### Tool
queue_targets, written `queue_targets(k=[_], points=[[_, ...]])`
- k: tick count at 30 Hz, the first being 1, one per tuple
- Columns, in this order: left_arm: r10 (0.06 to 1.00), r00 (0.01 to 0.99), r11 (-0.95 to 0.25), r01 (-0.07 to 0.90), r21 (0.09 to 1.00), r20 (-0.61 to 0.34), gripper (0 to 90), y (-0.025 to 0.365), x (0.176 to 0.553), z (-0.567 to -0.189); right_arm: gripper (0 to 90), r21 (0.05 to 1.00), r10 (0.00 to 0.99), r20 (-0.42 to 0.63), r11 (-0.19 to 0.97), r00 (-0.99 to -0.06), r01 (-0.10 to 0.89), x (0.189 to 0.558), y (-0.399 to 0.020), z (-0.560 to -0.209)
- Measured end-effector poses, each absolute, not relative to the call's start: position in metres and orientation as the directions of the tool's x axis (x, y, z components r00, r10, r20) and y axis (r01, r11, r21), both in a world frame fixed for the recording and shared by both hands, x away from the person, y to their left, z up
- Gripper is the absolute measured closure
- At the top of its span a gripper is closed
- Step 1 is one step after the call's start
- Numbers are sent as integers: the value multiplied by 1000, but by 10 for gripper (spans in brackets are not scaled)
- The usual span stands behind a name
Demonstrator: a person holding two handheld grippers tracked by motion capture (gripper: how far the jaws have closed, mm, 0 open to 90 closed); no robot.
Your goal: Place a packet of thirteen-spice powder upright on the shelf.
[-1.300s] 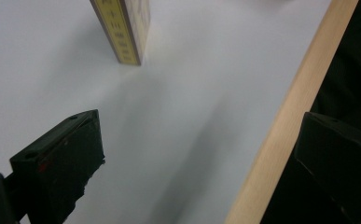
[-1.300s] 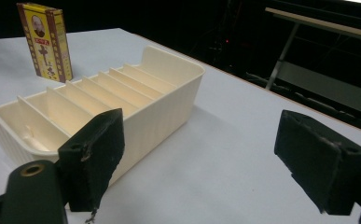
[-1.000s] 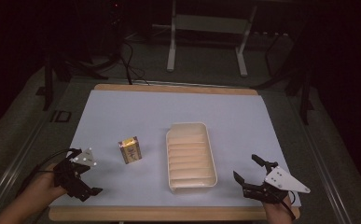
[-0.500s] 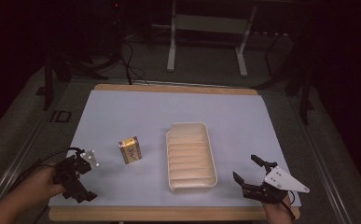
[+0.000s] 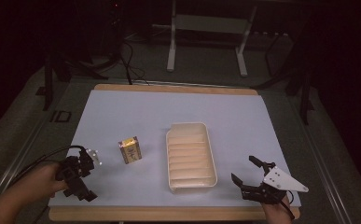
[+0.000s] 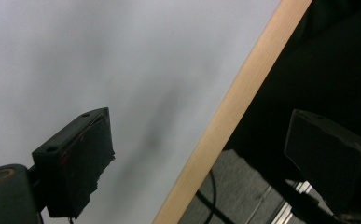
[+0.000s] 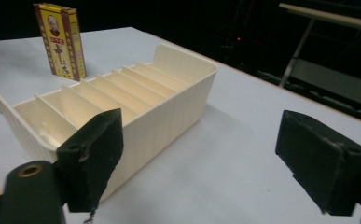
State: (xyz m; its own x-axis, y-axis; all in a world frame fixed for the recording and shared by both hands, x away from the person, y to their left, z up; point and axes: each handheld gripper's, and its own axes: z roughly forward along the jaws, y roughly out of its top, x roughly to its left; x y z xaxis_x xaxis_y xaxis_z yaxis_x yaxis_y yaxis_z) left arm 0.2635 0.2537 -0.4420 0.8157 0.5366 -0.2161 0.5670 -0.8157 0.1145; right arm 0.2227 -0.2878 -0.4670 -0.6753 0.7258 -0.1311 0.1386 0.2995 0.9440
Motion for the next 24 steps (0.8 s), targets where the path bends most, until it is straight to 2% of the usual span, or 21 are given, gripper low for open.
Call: queue_targets(k=[10,11,12,17,24], points=[[525,824,-829,551,93,-212,74,256,270,-436,144,944,722,-129,299,-680,138,223,-287,-468],[525,828,-832,548,90,-195,66,255,270,-435,144,944,722,-128,298,-680,139,222,-288,-468],[526,826,-830,550,88,-201,20,254,270,-435,144,944,723,-127,298,-679,140,222,-288,-467],[538,825,-827,556,83,-171,10,252,275,-428,144,945,724,-127,296,-678,138,222,-288,-467],[535,825,-819,559,129,-182,11,250,286,-418,144,944,720,-126,298,-682,140,222,-287,-468]])
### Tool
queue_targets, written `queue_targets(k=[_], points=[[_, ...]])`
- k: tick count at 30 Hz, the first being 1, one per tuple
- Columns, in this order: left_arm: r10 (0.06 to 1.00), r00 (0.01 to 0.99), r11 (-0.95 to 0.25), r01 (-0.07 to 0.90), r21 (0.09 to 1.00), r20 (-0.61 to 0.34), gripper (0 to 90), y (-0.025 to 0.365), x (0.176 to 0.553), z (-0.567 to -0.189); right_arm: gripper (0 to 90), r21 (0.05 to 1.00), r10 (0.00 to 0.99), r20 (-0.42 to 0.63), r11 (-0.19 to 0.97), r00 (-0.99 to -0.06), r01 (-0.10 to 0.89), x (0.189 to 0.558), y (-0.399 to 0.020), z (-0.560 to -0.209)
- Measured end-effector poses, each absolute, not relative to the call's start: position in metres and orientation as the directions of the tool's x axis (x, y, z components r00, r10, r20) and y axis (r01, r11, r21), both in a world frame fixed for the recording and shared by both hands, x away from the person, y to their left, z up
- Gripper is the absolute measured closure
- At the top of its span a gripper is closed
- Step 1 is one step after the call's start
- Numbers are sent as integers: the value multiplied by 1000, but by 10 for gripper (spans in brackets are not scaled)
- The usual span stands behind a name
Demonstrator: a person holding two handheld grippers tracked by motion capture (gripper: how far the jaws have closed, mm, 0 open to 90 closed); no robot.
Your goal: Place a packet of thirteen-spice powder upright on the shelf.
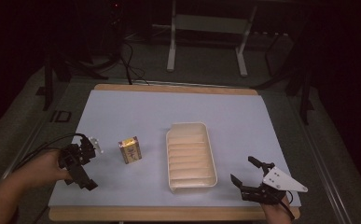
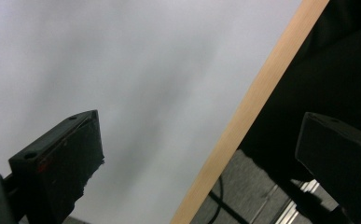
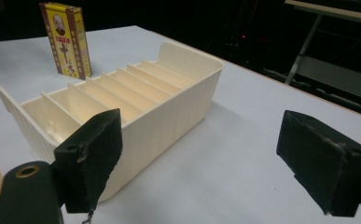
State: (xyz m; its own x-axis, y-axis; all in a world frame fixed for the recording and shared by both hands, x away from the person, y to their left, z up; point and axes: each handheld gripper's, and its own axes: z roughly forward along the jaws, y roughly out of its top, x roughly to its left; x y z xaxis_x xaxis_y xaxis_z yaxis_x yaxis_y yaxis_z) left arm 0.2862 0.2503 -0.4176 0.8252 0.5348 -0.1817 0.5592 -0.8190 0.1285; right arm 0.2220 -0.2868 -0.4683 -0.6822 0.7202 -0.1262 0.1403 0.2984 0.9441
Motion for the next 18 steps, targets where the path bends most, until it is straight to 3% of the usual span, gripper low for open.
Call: queue_targets(k=[18], points=[[484,865,-858,499,121,-130,12,226,306,-411,144,942,725,-128,302,-677,145,220,-288,-466]])
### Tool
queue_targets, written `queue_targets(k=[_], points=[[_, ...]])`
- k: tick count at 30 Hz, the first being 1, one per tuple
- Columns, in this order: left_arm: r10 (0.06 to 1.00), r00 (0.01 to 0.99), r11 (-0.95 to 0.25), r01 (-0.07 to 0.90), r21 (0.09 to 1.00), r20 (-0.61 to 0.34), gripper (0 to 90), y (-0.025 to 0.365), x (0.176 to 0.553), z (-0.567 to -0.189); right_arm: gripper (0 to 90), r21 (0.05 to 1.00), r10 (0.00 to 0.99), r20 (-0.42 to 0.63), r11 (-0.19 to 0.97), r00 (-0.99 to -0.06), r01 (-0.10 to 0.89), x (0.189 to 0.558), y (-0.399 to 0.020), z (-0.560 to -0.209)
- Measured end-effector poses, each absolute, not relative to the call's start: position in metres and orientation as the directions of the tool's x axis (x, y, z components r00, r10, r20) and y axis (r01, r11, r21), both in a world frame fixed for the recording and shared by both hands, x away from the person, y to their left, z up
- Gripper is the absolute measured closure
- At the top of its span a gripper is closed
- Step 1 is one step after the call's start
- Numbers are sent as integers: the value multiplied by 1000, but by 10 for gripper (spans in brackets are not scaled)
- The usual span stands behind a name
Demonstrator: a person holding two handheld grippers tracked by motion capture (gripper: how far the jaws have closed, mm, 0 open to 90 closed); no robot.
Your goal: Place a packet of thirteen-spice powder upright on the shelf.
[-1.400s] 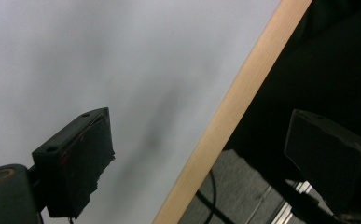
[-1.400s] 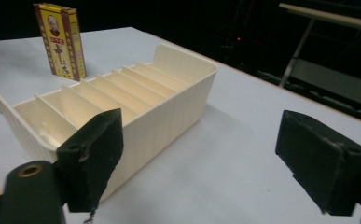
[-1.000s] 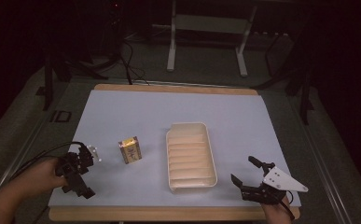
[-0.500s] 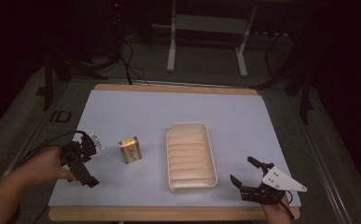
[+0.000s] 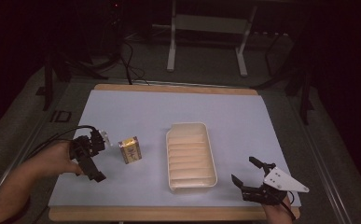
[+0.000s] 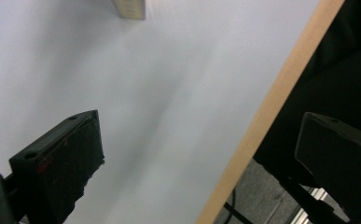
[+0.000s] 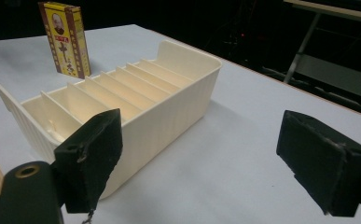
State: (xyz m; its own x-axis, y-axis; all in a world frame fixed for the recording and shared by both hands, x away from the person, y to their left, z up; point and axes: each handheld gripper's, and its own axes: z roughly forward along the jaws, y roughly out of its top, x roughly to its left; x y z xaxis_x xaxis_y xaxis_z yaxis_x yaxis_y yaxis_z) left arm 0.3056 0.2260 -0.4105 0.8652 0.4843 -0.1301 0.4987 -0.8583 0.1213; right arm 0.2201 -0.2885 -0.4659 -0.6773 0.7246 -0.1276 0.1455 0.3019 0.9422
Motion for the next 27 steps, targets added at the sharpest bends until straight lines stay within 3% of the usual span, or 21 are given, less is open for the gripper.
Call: queue_targets(k=[10,14,15,19,25,27], points=[[466,875,-871,480,108,-130,19,211,325,-412,144,944,724,-129,298,-677,138,219,-289,-466],[448,889,-883,456,115,-90,19,202,332,-410,144,945,722,-131,298,-679,135,219,-289,-465],[442,894,-885,448,122,-77,63,199,333,-409,145,944,721,-135,301,-680,132,219,-289,-465],[414,909,-901,416,123,-46,65,187,339,-408,145,945,721,-132,298,-680,132,219,-289,-465],[412,911,-903,411,123,-21,153,177,350,-410,145,946,720,-130,297,-681,134,219,-289,-465],[407,913,-906,407,121,-22,231,175,354,-411,145,945,719,-130,298,-683,133,219,-289,-466]])
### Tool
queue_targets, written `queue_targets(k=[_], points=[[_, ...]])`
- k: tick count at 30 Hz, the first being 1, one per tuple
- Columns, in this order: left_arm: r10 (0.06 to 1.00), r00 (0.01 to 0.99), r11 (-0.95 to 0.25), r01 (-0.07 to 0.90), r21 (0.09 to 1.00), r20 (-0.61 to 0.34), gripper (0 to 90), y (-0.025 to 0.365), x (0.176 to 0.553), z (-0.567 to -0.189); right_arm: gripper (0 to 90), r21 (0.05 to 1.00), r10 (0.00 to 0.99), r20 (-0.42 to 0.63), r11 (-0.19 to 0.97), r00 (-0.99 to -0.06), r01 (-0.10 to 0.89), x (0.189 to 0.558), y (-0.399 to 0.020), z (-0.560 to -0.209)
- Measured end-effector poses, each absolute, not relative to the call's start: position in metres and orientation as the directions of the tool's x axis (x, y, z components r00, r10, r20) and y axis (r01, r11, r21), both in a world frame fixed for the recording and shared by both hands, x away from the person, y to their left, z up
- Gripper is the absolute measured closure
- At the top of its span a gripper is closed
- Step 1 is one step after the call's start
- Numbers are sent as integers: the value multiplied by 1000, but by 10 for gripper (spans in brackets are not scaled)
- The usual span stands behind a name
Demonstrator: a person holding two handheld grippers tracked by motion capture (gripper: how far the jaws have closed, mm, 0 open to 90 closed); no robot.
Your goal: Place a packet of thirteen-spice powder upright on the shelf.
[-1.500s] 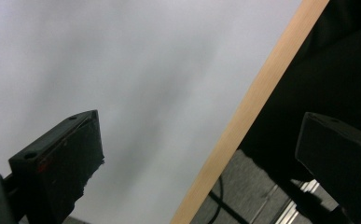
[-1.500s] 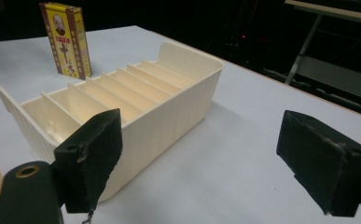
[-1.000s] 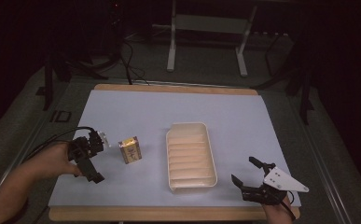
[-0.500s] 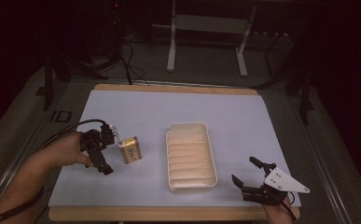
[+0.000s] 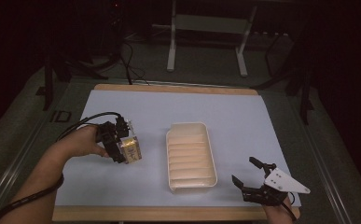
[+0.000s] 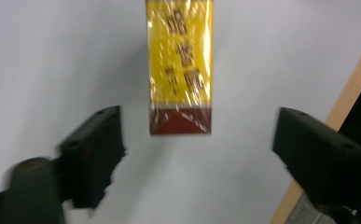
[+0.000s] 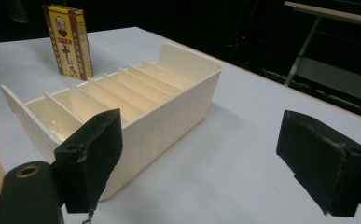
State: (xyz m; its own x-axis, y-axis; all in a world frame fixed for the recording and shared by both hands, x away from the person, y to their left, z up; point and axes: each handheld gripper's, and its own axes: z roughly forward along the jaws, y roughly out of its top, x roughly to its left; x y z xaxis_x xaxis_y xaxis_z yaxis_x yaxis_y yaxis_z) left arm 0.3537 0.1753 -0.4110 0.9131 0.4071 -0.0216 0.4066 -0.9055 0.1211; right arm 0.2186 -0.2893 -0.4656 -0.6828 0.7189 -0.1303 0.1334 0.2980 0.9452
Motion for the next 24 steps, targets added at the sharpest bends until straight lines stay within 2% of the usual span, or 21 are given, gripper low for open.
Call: queue_targets(k=[2,4,12,14,15,16,24], points=[[407,913,-906,406,119,-22,257,173,357,-412,145,945,719,-129,298,-683,135,219,-289,-466],[402,916,-909,400,120,-8,352,170,359,-412,145,945,719,-128,298,-683,136,219,-290,-466],[395,919,-913,393,106,-2,476,164,361,-411,145,944,718,-129,301,-684,138,219,-289,-466],[395,919,-914,394,102,-12,546,164,362,-411,145,944,718,-129,301,-684,137,219,-289,-466],[395,919,-914,394,100,-10,546,163,361,-411,145,944,718,-130,301,-684,136,219,-289,-466],[396,918,-913,397,100,-28,602,164,362,-411,145,943,719,-133,304,-682,137,219,-289,-466],[392,920,-918,391,74,7,672,161,365,-411,145,943,719,-134,304,-682,137,219,-290,-466]])
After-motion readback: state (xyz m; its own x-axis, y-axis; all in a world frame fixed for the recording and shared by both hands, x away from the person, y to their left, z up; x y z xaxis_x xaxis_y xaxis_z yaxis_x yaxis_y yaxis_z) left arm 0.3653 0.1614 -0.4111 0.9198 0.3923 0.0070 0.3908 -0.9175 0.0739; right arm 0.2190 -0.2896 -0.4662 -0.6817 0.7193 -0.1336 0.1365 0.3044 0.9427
